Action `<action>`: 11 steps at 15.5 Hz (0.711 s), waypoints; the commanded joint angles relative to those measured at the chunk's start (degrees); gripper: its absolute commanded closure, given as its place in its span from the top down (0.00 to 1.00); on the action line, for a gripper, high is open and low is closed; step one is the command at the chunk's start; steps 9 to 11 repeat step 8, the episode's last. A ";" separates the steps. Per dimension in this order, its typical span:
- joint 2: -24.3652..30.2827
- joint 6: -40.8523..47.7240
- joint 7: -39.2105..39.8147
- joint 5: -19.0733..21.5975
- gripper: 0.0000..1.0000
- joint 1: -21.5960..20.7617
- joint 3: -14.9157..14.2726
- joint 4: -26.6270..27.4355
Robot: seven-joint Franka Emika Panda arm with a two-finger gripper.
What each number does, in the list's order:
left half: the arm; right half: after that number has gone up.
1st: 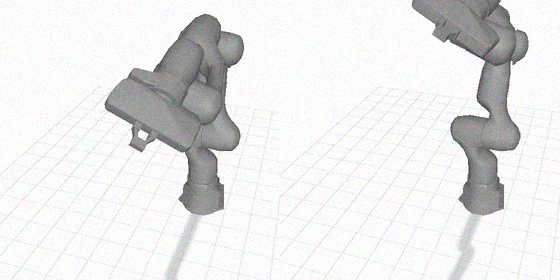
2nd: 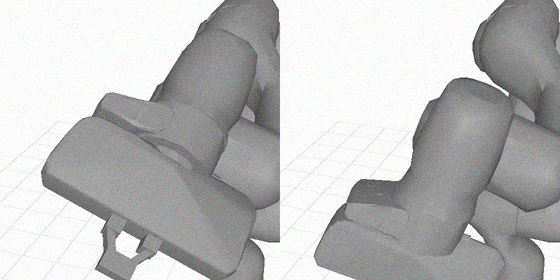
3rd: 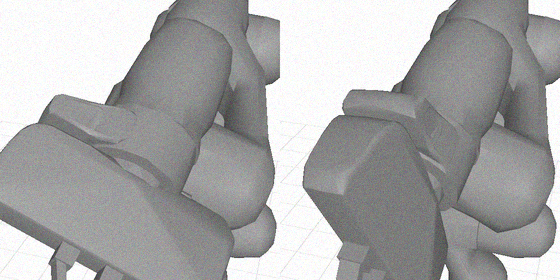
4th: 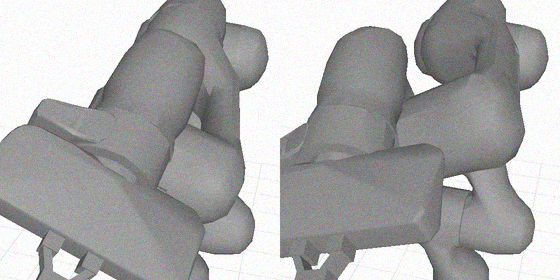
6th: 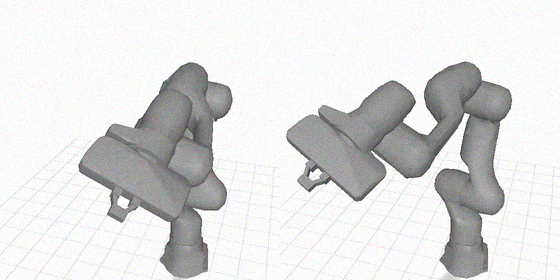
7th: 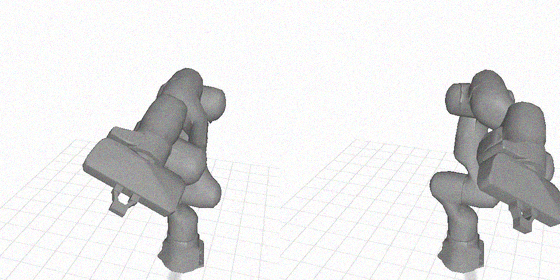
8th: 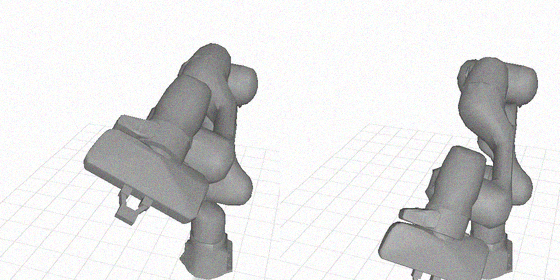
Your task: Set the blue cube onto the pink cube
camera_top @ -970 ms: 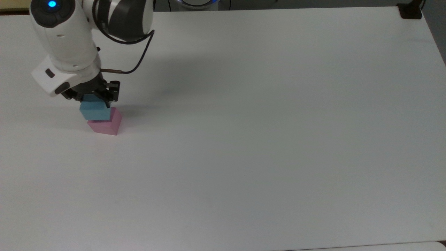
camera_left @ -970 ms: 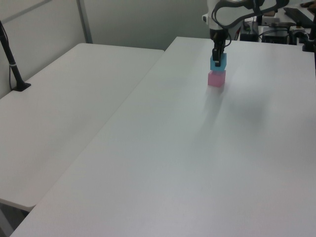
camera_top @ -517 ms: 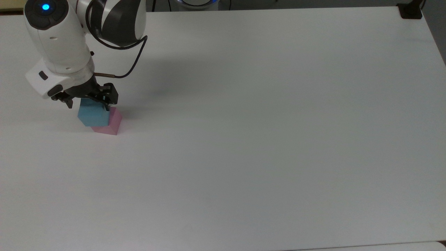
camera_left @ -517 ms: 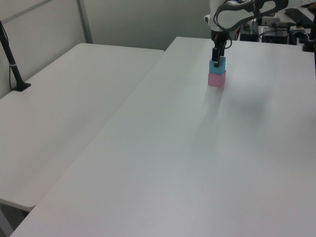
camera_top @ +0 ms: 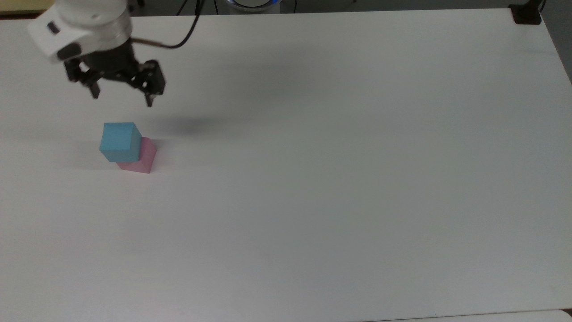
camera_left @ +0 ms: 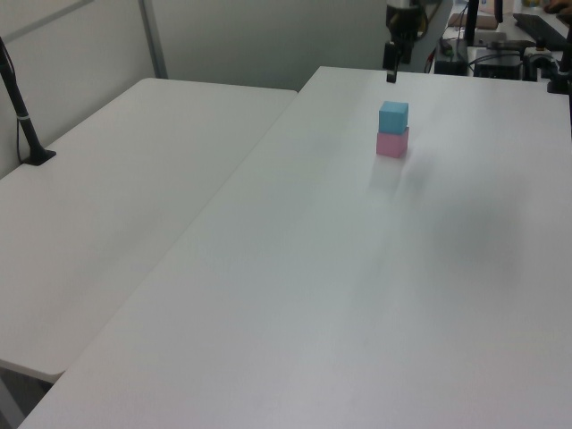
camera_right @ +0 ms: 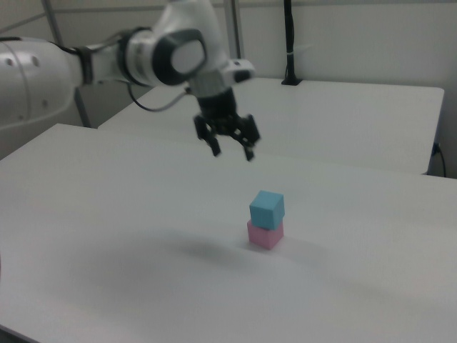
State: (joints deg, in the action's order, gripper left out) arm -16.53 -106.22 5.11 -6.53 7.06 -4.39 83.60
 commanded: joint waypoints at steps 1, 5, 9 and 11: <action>5.35 4.25 -11.68 0.46 1.00 -8.35 -1.05 2.36; 9.40 11.19 -12.84 3.27 1.00 -12.41 -1.23 3.06; 10.46 11.64 -12.84 3.80 1.00 -12.50 -1.14 3.77; 10.46 11.64 -12.84 3.80 1.00 -12.50 -1.14 3.77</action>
